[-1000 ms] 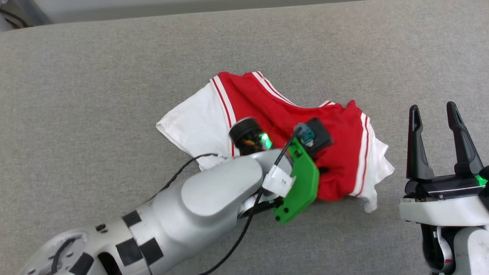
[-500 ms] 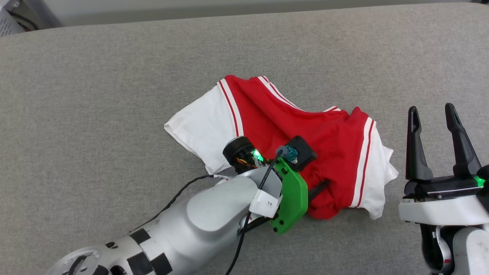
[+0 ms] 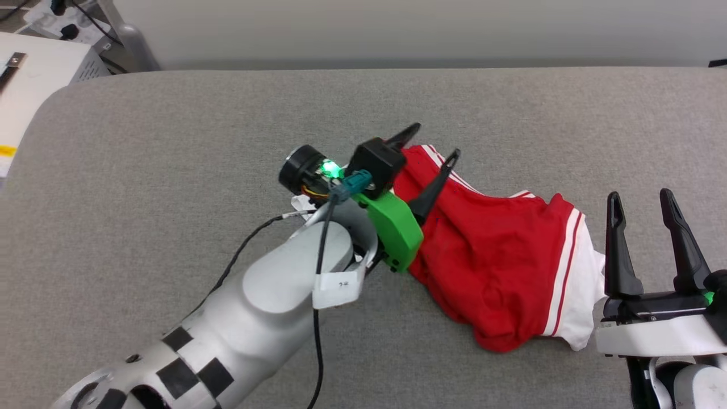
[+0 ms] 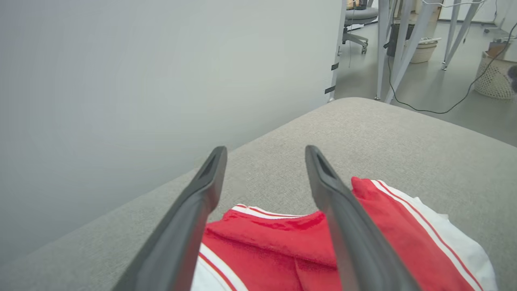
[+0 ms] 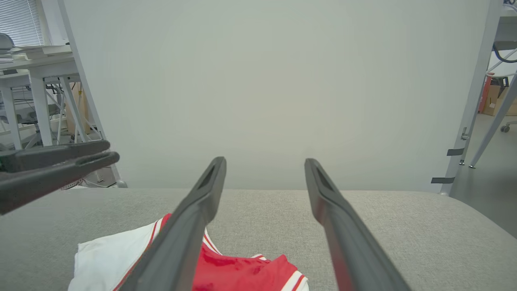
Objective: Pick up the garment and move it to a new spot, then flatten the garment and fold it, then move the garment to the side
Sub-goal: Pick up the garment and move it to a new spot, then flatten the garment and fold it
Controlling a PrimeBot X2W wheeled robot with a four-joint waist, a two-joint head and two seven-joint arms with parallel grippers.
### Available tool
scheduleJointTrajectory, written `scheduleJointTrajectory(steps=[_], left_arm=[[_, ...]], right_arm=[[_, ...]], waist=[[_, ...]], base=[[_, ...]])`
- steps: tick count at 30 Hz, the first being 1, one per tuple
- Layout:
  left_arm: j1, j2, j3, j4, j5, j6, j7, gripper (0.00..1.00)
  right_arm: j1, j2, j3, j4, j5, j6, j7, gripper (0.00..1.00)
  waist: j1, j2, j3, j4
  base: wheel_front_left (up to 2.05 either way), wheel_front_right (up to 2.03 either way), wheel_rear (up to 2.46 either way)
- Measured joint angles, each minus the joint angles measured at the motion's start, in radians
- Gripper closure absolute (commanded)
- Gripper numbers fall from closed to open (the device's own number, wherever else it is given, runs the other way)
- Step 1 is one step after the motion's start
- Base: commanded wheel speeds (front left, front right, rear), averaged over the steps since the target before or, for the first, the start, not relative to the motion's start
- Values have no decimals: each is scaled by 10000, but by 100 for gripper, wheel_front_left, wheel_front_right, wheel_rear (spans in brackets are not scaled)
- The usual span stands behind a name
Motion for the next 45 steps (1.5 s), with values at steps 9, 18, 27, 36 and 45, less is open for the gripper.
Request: scheduleJointTrajectory(steps=[9,18,27,36,45], left_arm=[[3393,1400,3795,-2717,2161,1507,-2,0],[5970,1567,6403,-3756,3384,1743,-2,0],[7800,989,7931,-4219,4228,1338,-2,0],[8565,230,8778,-4307,5037,472,-2,0],[8918,-320,9309,-4197,5595,-113,-2,0]], right_arm=[[333,4,-77,230,4,0,0,0],[604,6,-86,435,69,0,0,0],[956,4,-104,941,305,0,-2,0],[1227,6,-138,1536,387,0,-2,0],[1513,6,-104,1837,470,0,0,0]], waist=[[0,-1,-695,592],[0,-1,-1165,980],[0,-1,-1523,1137],[0,0,-1607,1145],[0,-1,-1753,1114]], base=[[0,0,0],[0,0,0],[0,0,0],[0,0,0],[0,0,0]])
